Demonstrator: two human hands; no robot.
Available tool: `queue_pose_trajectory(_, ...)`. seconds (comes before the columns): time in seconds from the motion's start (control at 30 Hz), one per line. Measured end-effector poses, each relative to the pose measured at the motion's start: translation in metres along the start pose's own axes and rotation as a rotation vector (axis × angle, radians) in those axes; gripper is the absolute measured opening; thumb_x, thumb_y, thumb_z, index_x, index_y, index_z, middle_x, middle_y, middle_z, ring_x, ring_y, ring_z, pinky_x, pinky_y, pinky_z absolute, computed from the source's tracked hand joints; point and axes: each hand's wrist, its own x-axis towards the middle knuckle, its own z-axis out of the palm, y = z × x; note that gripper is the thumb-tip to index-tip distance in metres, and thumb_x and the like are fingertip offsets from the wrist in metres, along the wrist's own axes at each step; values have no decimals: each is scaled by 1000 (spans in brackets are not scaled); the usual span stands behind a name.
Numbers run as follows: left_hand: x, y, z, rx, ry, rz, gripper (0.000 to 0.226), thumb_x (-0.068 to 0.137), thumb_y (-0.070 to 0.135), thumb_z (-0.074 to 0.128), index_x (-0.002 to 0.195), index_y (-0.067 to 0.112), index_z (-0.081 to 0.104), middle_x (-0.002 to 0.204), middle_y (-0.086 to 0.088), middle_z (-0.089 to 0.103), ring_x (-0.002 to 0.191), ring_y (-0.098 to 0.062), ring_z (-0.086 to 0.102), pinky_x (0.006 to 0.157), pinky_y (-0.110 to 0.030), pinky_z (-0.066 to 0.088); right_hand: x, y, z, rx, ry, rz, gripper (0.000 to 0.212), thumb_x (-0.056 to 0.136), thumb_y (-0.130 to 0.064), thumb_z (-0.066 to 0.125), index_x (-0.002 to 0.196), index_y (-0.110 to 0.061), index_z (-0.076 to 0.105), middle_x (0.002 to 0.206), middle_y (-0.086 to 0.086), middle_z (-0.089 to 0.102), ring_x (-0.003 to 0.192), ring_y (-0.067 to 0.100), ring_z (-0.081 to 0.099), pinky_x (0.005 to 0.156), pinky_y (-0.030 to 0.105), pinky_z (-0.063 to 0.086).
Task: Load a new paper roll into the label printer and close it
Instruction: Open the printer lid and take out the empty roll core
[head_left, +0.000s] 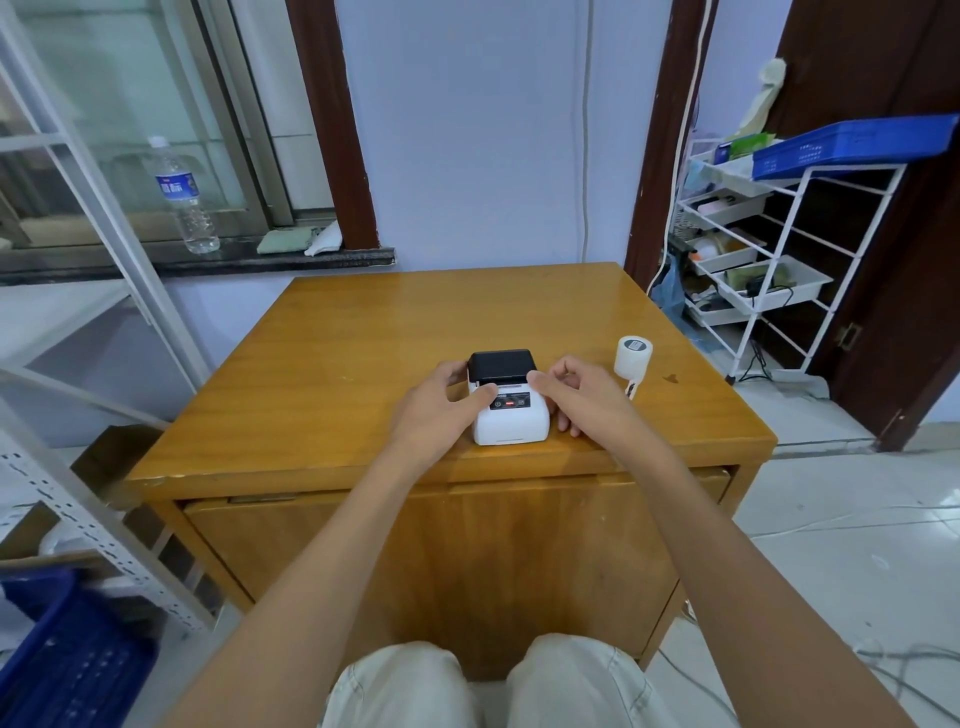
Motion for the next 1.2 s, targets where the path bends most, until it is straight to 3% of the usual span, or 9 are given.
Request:
queue_pose_trajectory(0.13,0,-1,-1,-14,-5,0,59,93,52,68,147,30,56,144,11,65,133,-11,58,106,-36,48,2,-2,1,3,24,19,55,97,-65,58,103,-11,69,79,-2,78,53,6,64,48,27,46)
queue_pose_trajectory(0.3,-1,-1,-2,-18,-13,6,60,92,55,67,145,31,56,144,12,65,133,-11,59,109,-40,49,6,-16,0,-61,6,97,79,93,-83,40,100,-11,73,78,4,81,56,14,72,41,25,42)
queue_pose_trajectory(0.5,-1,-1,-1,15,-6,22,55,93,57,64,143,35,57,144,14,65,130,-13,60,106,-41,50,23,-32,-1,-113,-98,240,116,78,-101,17,90,-2,77,69,12,80,56,22,75,49,28,48)
queue_pose_trajectory(0.73,-1,-3,0,4,-16,33,50,91,59,65,137,39,58,140,18,66,129,-9,60,105,-39,50,37,-44,-2,-190,-145,294,120,77,-99,-1,82,-3,71,67,13,78,50,20,71,46,23,48)
queue_pose_trajectory(0.93,-2,-3,0,21,-24,43,53,92,60,64,139,38,54,143,17,64,129,-11,59,104,-41,51,42,-47,-4,-202,-173,321,113,79,-96,-3,79,-4,63,94,25,80,52,23,67,48,24,46)
queue_pose_trajectory(1.07,-3,-1,0,-5,-34,49,56,92,60,63,143,45,48,143,17,63,128,-13,60,104,-43,51,42,-45,-3,-206,-161,281,111,79,-95,-6,75,-6,60,75,19,77,49,22,66,47,24,45)
queue_pose_trajectory(1.2,-3,-4,-1,-22,-63,79,49,90,63,60,138,57,50,129,23,64,126,-11,62,105,-46,52,38,-39,-4,-161,-147,243,102,85,-91,-3,63,-10,53,59,13,68,45,20,62,49,27,46)
